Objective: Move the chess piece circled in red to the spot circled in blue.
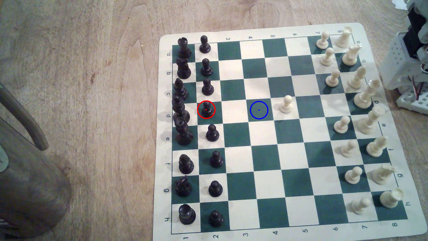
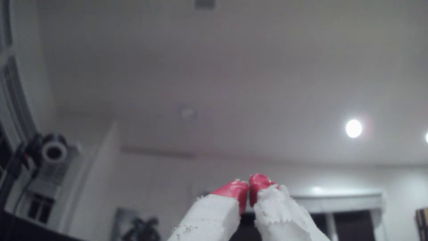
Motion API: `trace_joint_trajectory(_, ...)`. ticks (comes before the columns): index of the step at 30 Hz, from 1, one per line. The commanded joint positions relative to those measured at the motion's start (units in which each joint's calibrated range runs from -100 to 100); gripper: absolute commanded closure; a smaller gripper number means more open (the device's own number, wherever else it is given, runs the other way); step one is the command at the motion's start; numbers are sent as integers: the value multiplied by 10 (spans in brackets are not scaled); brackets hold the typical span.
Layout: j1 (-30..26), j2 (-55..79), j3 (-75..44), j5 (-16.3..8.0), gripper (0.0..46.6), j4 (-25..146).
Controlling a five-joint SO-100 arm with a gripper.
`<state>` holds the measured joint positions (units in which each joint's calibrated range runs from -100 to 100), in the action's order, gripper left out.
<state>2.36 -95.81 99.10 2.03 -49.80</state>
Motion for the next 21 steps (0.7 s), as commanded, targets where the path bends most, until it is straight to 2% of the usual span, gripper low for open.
trace_joint_trajectory(1,39,0,9,26,464,206)
trace_joint_trajectory(6,21,0,6,3,464,385)
trace_joint_trajectory(7,21,0,-11,-10,464,471)
trace_joint_trajectory(10,20,19,-62,-26,464,591)
trace_joint_trajectory(13,12,153,-179,-40,464,697)
trace_joint_trajectory(15,6,205,-219,-40,464,718)
trace_joint_trajectory(19,4,354,-351,-62,464,773)
trace_joint_trajectory(21,-1,440,-415,-65,464,782)
